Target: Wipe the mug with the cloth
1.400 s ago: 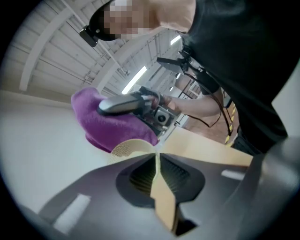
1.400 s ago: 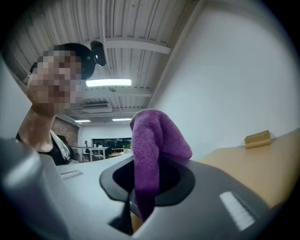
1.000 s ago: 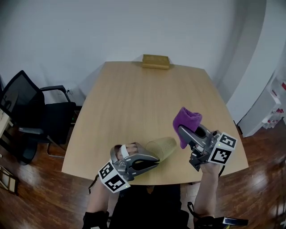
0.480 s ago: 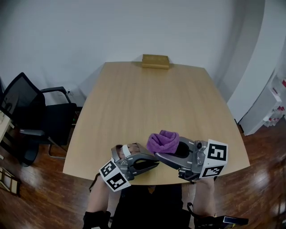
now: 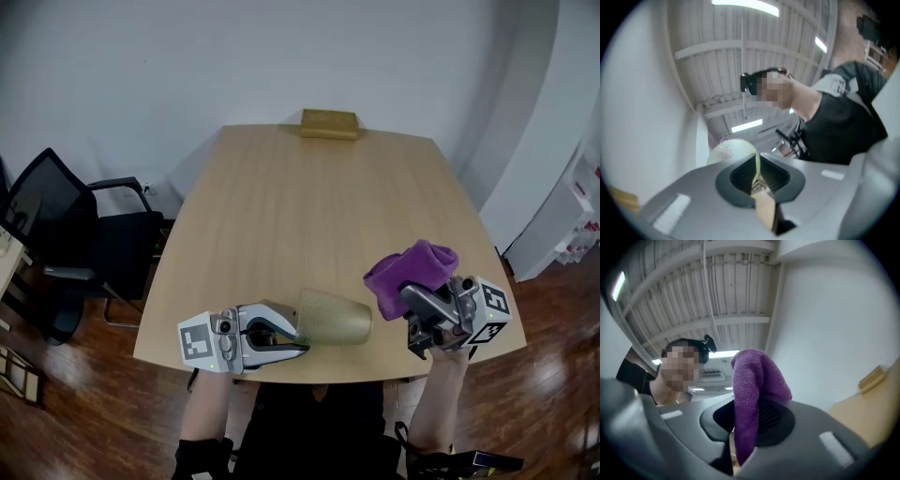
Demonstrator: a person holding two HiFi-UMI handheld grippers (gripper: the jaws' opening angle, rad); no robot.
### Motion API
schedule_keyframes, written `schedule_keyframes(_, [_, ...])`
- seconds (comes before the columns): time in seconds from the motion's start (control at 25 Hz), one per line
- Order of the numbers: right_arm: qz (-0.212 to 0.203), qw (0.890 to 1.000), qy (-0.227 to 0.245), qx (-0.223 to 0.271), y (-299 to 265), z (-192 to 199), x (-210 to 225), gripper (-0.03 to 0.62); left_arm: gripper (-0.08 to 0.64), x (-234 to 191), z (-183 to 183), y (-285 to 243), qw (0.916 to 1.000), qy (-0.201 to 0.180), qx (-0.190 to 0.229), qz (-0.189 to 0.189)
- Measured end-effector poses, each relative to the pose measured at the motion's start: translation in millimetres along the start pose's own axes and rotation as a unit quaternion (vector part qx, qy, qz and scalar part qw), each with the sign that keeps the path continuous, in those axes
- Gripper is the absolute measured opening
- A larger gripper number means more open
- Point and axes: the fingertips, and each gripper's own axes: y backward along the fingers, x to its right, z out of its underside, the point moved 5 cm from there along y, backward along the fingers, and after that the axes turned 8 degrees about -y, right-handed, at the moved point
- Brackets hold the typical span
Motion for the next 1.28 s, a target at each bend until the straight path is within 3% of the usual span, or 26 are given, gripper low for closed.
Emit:
schedule_keyframes(0.08, [-0.087,0.995,-0.036,0.012,-11.0,6.4,-15.3,0.058,0.048,-0.5,-8.0,-4.1,0.9955,0.060,0.072,0.014])
schedule_keyframes(0.16, [-0.157,0.984,-0.085,0.008,-26.3,16.5,-30.2,0.057,0.048,0.8,-11.0,-8.6,0.9857,0.113,0.121,0.031])
schedule_keyframes(0.28, [-0.220,0.962,-0.160,0.027,-35.6,24.2,-32.5,0.057,0.048,1.4,-13.0,-14.4,0.9693,0.174,0.167,0.046])
schedule_keyframes(0.36, [-0.211,0.960,-0.179,0.033,-37.0,32.6,-19.5,0.057,0.048,3.0,-10.2,-20.4,0.9620,0.203,0.176,0.051])
schedule_keyframes(0.48, [-0.159,0.967,-0.195,0.031,-40.7,55.1,8.6,0.057,0.048,7.3,-3.1,-30.1,0.9536,0.234,0.182,0.053])
schedule_keyframes(0.56, [-0.112,0.971,-0.211,0.028,-43.2,67.3,26.1,0.055,0.049,4.2,1.2,-33.9,0.9483,0.251,0.191,0.031])
schedule_keyframes(0.68, [-0.038,0.975,-0.212,0.046,-30.1,72.5,47.7,0.057,0.048,-9.5,0.9,-39.2,0.9322,0.289,0.216,-0.022])
schedule_keyframes(0.76, [-0.052,0.968,-0.216,0.121,-10.1,54.8,49.2,0.057,0.048,-17.7,3.5,-32.2,0.9202,0.313,0.230,-0.051])
schedule_keyframes(0.84, [-0.107,0.948,-0.224,0.198,2.8,28.9,37.3,0.057,0.048,-22.0,6.0,-24.1,0.9097,0.333,0.240,-0.061])
schedule_keyframes(0.92, [-0.154,0.938,-0.217,0.223,6.4,12.5,22.4,0.057,0.048,-20.9,7.9,-24.0,0.9009,0.354,0.246,-0.050])
schedule_keyframes(1.12, [-0.221,0.943,-0.202,0.142,-0.9,25.7,0.7,0.057,0.048,-7.8,10.6,-41.6,0.8860,0.399,0.237,-0.002])
schedule_keyframes(1.28, [-0.184,0.954,-0.223,0.080,-17.2,48.2,15.3,0.056,0.048,-0.6,11.3,-52.2,0.8864,0.408,0.218,0.020])
